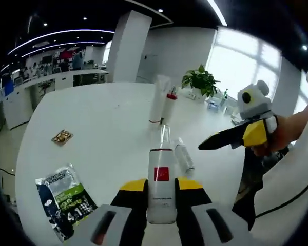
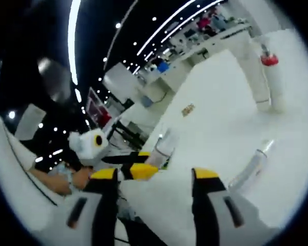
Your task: Arrange the skincare products in the storage area until every visible bottle or jar stands upright without overlapping.
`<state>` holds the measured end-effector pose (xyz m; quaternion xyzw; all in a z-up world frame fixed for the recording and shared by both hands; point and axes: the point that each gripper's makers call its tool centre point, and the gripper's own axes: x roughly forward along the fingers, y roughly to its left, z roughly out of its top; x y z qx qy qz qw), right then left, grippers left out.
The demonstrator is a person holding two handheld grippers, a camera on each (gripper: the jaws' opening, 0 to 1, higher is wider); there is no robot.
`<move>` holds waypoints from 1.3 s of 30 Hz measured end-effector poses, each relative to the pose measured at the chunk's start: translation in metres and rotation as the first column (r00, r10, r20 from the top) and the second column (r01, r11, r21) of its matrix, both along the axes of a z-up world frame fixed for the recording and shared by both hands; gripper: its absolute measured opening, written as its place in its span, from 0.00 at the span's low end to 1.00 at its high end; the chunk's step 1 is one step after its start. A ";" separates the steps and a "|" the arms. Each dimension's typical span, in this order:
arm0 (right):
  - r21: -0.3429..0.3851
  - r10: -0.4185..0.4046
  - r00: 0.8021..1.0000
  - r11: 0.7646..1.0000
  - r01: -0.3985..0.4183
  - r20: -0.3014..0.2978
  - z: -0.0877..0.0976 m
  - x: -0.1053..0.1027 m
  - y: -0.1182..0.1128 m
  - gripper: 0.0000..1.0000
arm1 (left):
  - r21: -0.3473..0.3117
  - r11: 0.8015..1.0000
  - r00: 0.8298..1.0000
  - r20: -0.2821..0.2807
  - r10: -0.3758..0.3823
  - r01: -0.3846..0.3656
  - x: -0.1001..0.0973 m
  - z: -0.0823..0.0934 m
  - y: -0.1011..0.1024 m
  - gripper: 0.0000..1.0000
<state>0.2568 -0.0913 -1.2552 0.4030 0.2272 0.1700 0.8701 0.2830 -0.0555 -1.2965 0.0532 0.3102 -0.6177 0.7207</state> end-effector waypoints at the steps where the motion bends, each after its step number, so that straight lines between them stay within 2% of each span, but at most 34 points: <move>1: 0.036 -0.003 1.000 0.999 0.003 0.002 0.003 0.004 0.002 0.60 | -0.020 1.000 1.000 -0.001 -0.004 0.004 -0.004 0.005 -0.003 0.19; 2: 0.086 -0.001 1.000 0.996 0.001 -0.005 0.006 0.008 0.006 0.61 | -0.028 1.000 1.000 -0.013 -0.008 0.008 -0.012 0.010 -0.004 0.19; 4: 0.112 -0.004 1.000 0.994 0.005 -0.008 0.012 0.014 0.005 0.62 | -0.031 0.999 1.000 -0.006 -0.030 0.030 -0.022 0.016 -0.007 0.19; 6: 0.141 -0.034 0.999 0.989 0.032 0.009 0.022 0.019 -0.001 0.61 | -0.042 0.997 0.998 0.017 -0.061 0.062 -0.034 0.026 -0.012 0.19; 8: 0.168 -0.040 0.999 0.985 0.039 0.005 0.026 0.020 -0.002 0.58 | -0.041 0.994 0.993 0.067 -0.101 0.104 -0.039 0.030 -0.015 0.19; 9: 0.181 -0.037 0.999 0.983 0.036 0.003 0.027 0.020 -0.001 0.53 | -0.030 0.992 0.988 0.096 -0.122 0.125 -0.043 0.033 -0.015 0.19; 11: 0.241 0.005 1.000 0.971 -0.002 -0.013 0.031 0.016 0.006 0.43 | -0.029 0.991 0.985 0.116 -0.128 0.132 -0.044 0.036 -0.015 0.19; 12: 0.235 0.013 0.999 0.972 -0.004 -0.035 0.026 0.017 0.004 0.38 | -0.029 0.991 0.985 0.120 -0.126 0.130 -0.043 0.037 -0.015 0.19; 15: 0.211 0.025 0.999 0.977 -0.018 -0.033 0.027 0.015 0.002 0.20 | -0.026 0.988 0.977 0.155 -0.147 0.153 -0.045 0.043 -0.013 0.19; 16: 0.211 0.020 0.999 0.977 -0.012 -0.037 0.026 0.018 0.001 0.20 | -0.017 0.988 0.975 0.164 -0.147 0.152 -0.045 0.045 -0.012 0.19; 17: 0.248 0.066 0.996 0.967 -0.050 -0.055 0.025 0.013 0.007 0.20 | -0.003 0.988 0.971 0.185 -0.153 0.156 -0.044 0.045 -0.008 0.19; 20: 0.146 0.101 0.995 0.984 -0.102 0.012 0.033 0.018 0.015 0.19 | -0.002 0.991 0.966 0.223 -0.133 0.137 -0.040 0.046 -0.004 0.19; 22: 0.104 0.131 0.991 0.986 -0.132 0.018 0.035 0.019 0.021 0.19 | -0.009 0.992 0.962 0.244 -0.122 0.128 -0.039 0.046 0.000 0.20; 25: 0.044 0.169 0.985 0.984 -0.170 0.030 0.037 0.018 0.027 0.19 | -0.039 0.992 0.969 0.221 -0.112 0.124 -0.038 0.046 0.004 0.21; 27: -0.036 0.245 0.969 0.969 -0.243 0.045 0.039 0.013 0.034 0.19 | -0.036 0.989 0.971 0.197 -0.133 0.143 -0.041 0.046 0.006 0.22; 28: -0.049 0.253 0.966 0.967 -0.251 0.050 0.040 0.013 0.034 0.19 | -0.039 0.986 0.973 0.172 -0.154 0.163 -0.045 0.046 0.007 0.22; 29: -0.116 0.295 0.953 0.951 -0.286 0.067 0.042 0.010 0.037 0.19 | -0.044 0.982 0.974 0.145 -0.177 0.185 -0.048 0.046 0.008 0.23; 31: -0.176 0.347 0.933 0.928 -0.328 0.094 0.049 0.007 0.041 0.19 | -0.052 0.976 0.973 0.098 -0.207 0.213 -0.051 0.043 0.010 0.25; 33: -0.204 0.404 0.906 0.904 -0.376 0.123 0.059 0.002 0.047 0.19 | -0.066 0.972 0.973 0.045 -0.225 0.227 -0.055 0.043 0.011 0.30; 34: -0.233 0.446 0.883 0.883 -0.408 0.145 0.065 -0.001 0.050 0.19 | -0.074 0.967 0.970 0.027 -0.241 0.243 -0.057 0.044 0.011 0.32; 35: -0.283 0.500 0.845 0.852 -0.441 0.189 0.076 -0.004 0.055 0.19 | -0.104 0.956 0.961 0.004 -0.277 0.276 -0.063 0.050 0.008 0.34; 36: -0.313 0.546 0.812 0.823 -0.474 0.208 0.082 -0.009 0.060 0.19 | -0.111 0.952 0.958 -0.008 -0.287 0.284 -0.065 0.051 0.008 0.34; 38: -0.388 0.656 0.728 0.735 -0.556 0.199 0.090 -0.019 0.070 0.19 | -0.160 0.922 0.931 -0.045 -0.363 0.352 -0.079 0.061 0.005 0.34; 39: -0.410 0.689 0.699 0.703 -0.581 0.191 0.091 -0.023 0.073 0.19 | -0.169 0.912 0.922 -0.040 -0.386 0.374 -0.083 0.063 0.005 0.33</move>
